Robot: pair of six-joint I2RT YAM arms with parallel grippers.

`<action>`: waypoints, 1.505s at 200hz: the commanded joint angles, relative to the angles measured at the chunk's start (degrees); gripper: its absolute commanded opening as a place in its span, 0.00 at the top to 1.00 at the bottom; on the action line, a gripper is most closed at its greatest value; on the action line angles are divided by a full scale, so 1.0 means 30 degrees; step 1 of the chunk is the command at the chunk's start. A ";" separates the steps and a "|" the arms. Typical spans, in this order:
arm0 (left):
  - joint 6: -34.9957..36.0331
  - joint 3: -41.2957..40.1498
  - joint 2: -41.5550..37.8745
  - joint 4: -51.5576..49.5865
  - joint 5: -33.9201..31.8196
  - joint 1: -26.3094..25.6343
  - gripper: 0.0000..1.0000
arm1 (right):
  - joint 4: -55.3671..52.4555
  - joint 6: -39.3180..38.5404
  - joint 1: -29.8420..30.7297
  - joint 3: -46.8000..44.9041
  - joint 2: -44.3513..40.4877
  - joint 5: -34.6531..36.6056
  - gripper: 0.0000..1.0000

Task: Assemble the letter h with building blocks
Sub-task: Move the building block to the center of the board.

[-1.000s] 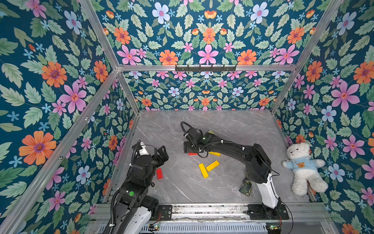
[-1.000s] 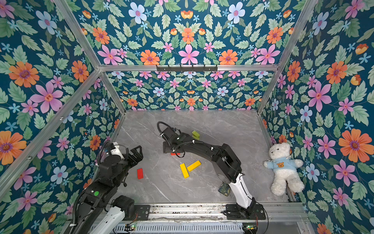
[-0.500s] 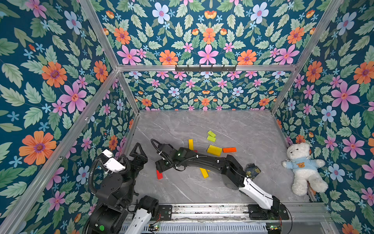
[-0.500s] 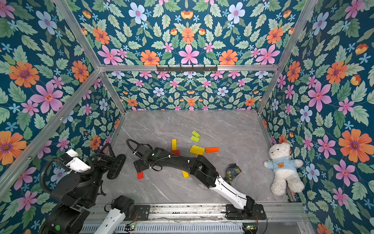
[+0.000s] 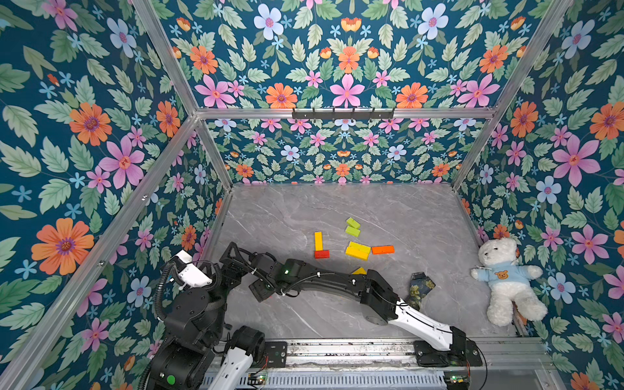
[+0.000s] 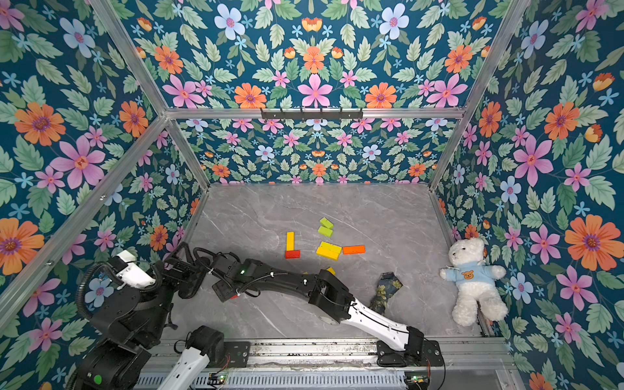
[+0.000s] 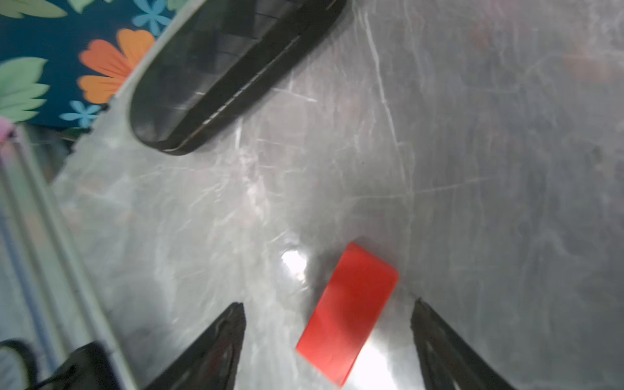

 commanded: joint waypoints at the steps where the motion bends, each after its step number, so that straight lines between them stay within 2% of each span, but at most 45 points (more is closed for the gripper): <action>1: 0.0048 -0.0078 -0.0085 -0.0166 -0.0233 0.0000 0.00 | -0.1350 -0.0438 0.0056 0.0270 0.0456 0.0790 0.24; 46: 0.0077 -0.0158 -0.0070 -0.0134 -0.0404 -0.0001 0.00 | -0.2058 -0.1401 0.0306 0.0925 0.0917 0.1800 0.31; 71: 0.0033 -0.0326 -0.0063 -0.0038 -0.0330 -0.0015 0.00 | -0.3004 -0.1666 0.0327 0.0740 0.0854 0.2466 0.42; 92: -0.0091 -0.0529 -0.0100 -0.0008 -0.0264 0.0004 0.00 | -0.1979 -0.1883 0.0326 -0.2009 -0.0472 0.2939 0.54; 114: -0.0259 -0.0887 -0.0173 0.0189 0.0027 -0.0014 0.00 | 0.0080 -0.2078 0.0316 -0.5587 -0.2533 0.3367 0.63; 138: -0.0512 -0.1620 -0.0170 0.0668 0.0522 -0.0011 0.00 | 0.1230 -0.1633 0.0125 -0.8200 -0.4312 0.3410 0.72; 184: -0.1105 -0.3120 0.0320 0.2039 0.2021 0.0012 0.00 | 0.2309 -0.0833 -0.0190 -1.2805 -0.6895 0.3503 0.80; 213: -0.1211 -0.3591 0.0818 0.2524 0.2639 0.0003 0.00 | 0.2901 0.0431 -0.0563 -1.6685 -0.9240 0.3236 0.79; 248: -0.1239 -0.4150 0.0911 0.3080 0.3030 0.0014 0.00 | 0.1722 0.2701 -0.0657 -1.9459 -1.1054 0.3974 0.78; 301: -0.1271 -0.4531 0.1024 0.3392 0.3165 -0.0008 0.00 | 0.0359 0.9097 -0.1230 -2.2635 -1.3222 0.3990 0.79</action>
